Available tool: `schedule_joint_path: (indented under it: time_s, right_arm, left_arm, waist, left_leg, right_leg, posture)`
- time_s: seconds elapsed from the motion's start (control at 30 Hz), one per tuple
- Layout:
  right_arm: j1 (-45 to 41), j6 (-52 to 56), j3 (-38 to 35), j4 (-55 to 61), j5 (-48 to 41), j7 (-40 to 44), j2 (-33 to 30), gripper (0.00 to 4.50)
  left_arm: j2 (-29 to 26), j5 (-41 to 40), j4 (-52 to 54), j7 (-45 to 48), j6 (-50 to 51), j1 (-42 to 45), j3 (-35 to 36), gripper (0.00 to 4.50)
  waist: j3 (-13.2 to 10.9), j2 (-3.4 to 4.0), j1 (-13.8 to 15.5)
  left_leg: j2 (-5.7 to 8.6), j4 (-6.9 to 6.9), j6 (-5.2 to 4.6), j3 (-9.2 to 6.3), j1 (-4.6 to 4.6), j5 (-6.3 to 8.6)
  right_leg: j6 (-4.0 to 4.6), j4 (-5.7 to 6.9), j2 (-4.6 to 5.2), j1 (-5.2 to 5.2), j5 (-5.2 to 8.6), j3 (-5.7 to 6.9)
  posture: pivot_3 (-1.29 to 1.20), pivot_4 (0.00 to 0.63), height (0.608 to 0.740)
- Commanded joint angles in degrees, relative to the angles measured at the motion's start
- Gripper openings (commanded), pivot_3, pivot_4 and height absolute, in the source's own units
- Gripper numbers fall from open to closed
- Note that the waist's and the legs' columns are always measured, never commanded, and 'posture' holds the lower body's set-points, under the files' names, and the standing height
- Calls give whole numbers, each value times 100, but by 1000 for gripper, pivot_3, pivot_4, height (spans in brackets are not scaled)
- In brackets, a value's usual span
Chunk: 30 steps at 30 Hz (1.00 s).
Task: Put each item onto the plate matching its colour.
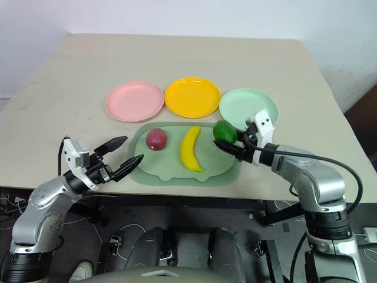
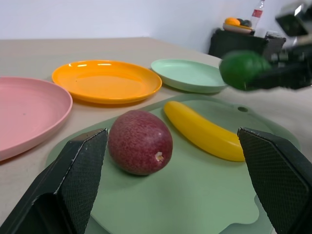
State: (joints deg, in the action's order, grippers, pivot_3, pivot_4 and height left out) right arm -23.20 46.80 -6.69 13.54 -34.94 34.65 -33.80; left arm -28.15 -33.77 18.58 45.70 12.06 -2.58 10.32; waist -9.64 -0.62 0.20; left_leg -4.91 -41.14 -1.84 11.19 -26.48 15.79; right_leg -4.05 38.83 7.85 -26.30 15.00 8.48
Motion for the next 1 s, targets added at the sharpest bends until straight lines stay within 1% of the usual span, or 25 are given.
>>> schedule_joint_path:
  time_s: [0.03,0.17,0.27,0.37,0.43,0.5,0.57,0.6,0.67,0.7,0.87,0.93,1.0]
  right_arm:
    - [-656,-680,59,-816,628,-301,136,2633]
    - [-1444,-1253,380,-2176,1345,-423,253,2633]
    - [-1818,-1514,695,-2948,1862,-411,233,2633]
    - [-2392,-1730,917,-4105,2444,-770,343,2633]
    - [-2698,-1784,894,-4711,2610,-944,435,2633]
    - [-2835,-1786,826,-4943,2643,-951,485,2633]
    - [-2841,-1924,827,-4956,2705,-885,475,3357]
    - [-2822,-1994,801,-4916,2724,-893,470,3599]
    - [-2794,-2086,694,-4837,2726,-970,474,4304]
    - [-2800,-2014,616,-4755,2707,-1041,453,4464]
    - [-2564,-1473,260,-3793,2471,-1024,331,4464]
    - [-2335,-945,-7,-2971,2164,-1060,366,4464]
    - [-2036,-71,-154,-1801,1721,-1151,553,4464]
  left_arm:
    - [-54,-8,327,-86,-13,-2,86,4500]
    - [-76,-28,477,-202,78,-18,81,4500]
    - [-72,-24,554,-276,112,-57,90,4500]
    - [-55,-32,629,-385,153,-123,110,4500]
    - [-67,-47,661,-401,149,-189,138,4500]
    - [-83,-52,678,-398,137,-235,151,4500]
    - [-90,-48,694,-412,127,-262,157,4500]
    - [-92,-49,700,-418,125,-269,159,4500]
    - [-91,-48,711,-434,123,-280,160,4500]
    - [-93,-51,703,-442,125,-271,167,4500]
    - [-117,-61,688,-481,150,-202,193,4500]
    - [-124,-79,712,-522,187,-147,199,4500]
    - [-111,-80,751,-520,216,-101,143,4500]
  waist:
    - [0,1,-31]
    - [-1,1,-65]
    - [-2,3,-114]
    - [-4,6,-140]
    - [-6,10,-150]
    - [-7,11,-145]
    - [-8,12,-138]
    - [-8,13,-136]
    - [-8,13,-136]
    - [-8,13,-135]
    - [-11,18,-136]
    - [-11,18,-130]
    - [-11,18,-123]
  left_leg:
    - [0,-1,2,3,0,-1]
    - [2,0,21,8,-3,-13]
    - [4,2,22,16,-6,-14]
    - [7,3,25,23,-3,-16]
    - [6,3,27,30,-3,-17]
    - [6,3,28,34,-3,-18]
    - [5,3,28,35,-4,-18]
    - [5,3,28,35,-4,-18]
    - [4,3,28,37,-4,-18]
    - [4,3,28,37,-3,-18]
    - [-1,3,29,38,-4,-18]
    - [-2,5,29,37,-4,-18]
    - [-3,6,29,37,-5,-18]
  right_leg:
    - [1,0,0,0,-1,-1]
    - [-2,-1,1,-1,-2,-2]
    - [-4,0,0,-5,-3,-4]
    - [-5,6,-5,-8,-4,-8]
    - [-5,12,-5,-15,-4,-15]
    - [-5,15,-5,-18,-3,-18]
    - [-5,15,-5,-19,-3,-18]
    - [-5,15,-5,-20,-3,-18]
    - [-5,16,-5,-19,-3,-19]
    - [-5,16,-5,-19,-3,-20]
    - [-5,17,-4,-23,-3,-23]
    - [-5,17,-5,-23,-3,-24]
    - [-5,17,-4,-24,-3,-24]
  posture:
    - [0,150,695]
    - [0,150,695]
    - [0,150,695]
    - [0,150,695]
    - [0,150,695]
    - [0,150,695]
    - [0,150,695]
    - [0,150,695]
    - [0,150,695]
    - [0,150,695]
    - [0,150,695]
    - [0,150,695]
    - [0,150,695]
